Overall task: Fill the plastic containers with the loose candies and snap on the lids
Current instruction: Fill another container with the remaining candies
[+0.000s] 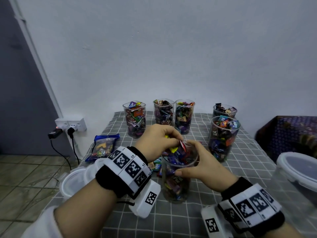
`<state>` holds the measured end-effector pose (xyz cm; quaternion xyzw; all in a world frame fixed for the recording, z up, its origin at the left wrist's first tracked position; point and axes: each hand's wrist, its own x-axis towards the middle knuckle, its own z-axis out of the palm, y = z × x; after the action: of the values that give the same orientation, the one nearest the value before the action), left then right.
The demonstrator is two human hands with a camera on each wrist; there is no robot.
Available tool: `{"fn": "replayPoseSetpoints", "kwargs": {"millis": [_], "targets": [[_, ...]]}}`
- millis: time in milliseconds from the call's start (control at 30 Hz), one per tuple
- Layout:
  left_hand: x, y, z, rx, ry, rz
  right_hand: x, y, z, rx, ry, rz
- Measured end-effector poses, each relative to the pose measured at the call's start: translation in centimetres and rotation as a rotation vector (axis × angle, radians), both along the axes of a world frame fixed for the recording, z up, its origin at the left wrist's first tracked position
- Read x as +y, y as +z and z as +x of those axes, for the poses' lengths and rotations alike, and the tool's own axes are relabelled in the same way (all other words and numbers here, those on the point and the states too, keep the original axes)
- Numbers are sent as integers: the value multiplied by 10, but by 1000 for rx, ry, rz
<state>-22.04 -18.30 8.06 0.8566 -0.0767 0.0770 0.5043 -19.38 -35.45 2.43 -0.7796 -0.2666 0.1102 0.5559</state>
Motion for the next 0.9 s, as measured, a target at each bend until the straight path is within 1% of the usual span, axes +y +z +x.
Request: {"fn": "replayPoseSetpoints", "kwargs": {"millis": [100,200,333,433,467,533,600,633,667,700,767,833,900], "targets": [[-4,0,-4,-14,-47,49,-3,1,-1,-29,6,-26],[-5,-1,-4,-54,-47,112,-5,2,-2,-39,1,-55],[-6,-1,-5,-77,-37,78,-5,1,-1,-52,-14,-103],[-5,-1,-4,-121,-15,12,-9,2,-1,4,20,-110],[-4,-1,-3,-146,3,-20,-11,3,-1,34,34,-99],[0,-1,-2,-202,64,-67,-17,7,5,75,16,-14],[6,-2,2,-224,133,-100,-21,10,17,115,-93,114],[10,-4,5,-219,175,-104,-23,10,24,111,-167,138],[15,-8,9,-206,212,-95,-23,10,30,84,-234,111],[20,-14,14,-181,247,-71,-23,8,38,41,-279,43],[29,-27,26,-100,293,43,-20,6,47,-87,-298,-189],[34,-39,37,52,272,253,-14,0,57,-178,-259,-447],[38,-55,51,235,220,479,-5,-8,68,-177,-161,-693]]}}
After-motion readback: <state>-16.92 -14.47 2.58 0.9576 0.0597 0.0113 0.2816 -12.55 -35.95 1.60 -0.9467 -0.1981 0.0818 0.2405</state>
